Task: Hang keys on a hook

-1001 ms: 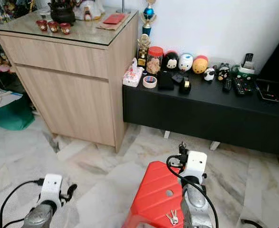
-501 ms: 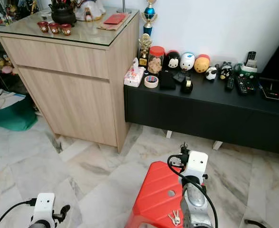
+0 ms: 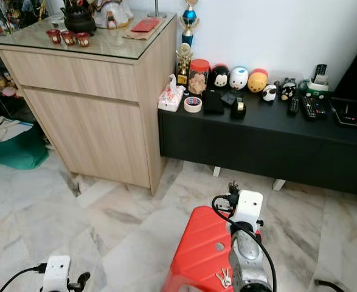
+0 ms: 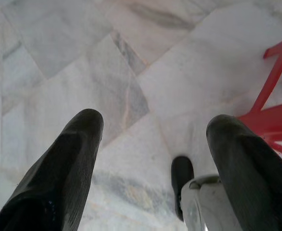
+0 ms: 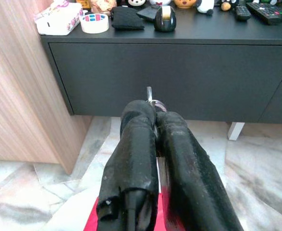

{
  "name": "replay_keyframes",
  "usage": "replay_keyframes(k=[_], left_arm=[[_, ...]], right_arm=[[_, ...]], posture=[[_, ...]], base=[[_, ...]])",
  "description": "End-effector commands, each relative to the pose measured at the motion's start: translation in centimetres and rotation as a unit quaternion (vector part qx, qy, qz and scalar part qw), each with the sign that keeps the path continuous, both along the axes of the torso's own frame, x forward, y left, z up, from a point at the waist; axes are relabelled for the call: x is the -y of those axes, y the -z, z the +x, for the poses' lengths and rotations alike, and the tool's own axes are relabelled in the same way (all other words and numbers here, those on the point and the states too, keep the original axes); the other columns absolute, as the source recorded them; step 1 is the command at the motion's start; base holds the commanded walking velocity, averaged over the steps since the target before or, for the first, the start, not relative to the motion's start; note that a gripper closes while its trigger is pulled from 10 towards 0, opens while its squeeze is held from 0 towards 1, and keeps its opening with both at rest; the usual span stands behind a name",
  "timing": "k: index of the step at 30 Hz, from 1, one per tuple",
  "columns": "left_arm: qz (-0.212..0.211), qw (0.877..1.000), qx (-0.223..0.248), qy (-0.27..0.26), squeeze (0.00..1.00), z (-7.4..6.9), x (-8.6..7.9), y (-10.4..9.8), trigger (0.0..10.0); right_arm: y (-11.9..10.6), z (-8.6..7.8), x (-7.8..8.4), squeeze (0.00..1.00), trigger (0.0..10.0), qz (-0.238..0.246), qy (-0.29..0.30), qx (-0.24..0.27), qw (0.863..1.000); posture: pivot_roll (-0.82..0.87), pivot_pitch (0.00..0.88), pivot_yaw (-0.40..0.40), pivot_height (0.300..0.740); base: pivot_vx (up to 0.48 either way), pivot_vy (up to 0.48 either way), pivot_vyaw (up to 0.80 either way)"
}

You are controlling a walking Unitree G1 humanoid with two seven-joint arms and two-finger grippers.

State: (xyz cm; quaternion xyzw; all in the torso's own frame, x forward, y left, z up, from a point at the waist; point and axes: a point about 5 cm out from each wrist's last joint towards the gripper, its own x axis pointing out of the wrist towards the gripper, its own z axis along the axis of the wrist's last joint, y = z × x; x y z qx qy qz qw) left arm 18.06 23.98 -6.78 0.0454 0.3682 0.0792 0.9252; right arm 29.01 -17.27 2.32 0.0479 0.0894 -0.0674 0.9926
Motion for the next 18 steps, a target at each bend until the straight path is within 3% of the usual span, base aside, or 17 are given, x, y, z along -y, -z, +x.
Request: replay_keyframes(k=[1, 18], left_arm=[[-0.002, 1.000, -0.023, -0.018, 0.00, -1.06, -0.37, 0.53, 10.0], [-0.012, 0.999, -0.028, -0.020, 0.00, -1.35, 0.52, 0.90, 10.0]], right_arm=[[-0.07, 0.09, 0.55, 0.00, 10.0, -0.002, 0.009, 0.001, 1.000], [0.06, 0.18, 0.41, 0.00, 10.0, -0.011, 0.005, -0.007, 1.000]], posture=[[0.05, 0.000, -0.043, 0.740], [0.06, 0.000, -0.045, 0.740]], base=[[-0.292, 0.000, 0.00], [-0.295, 0.000, 0.00]])
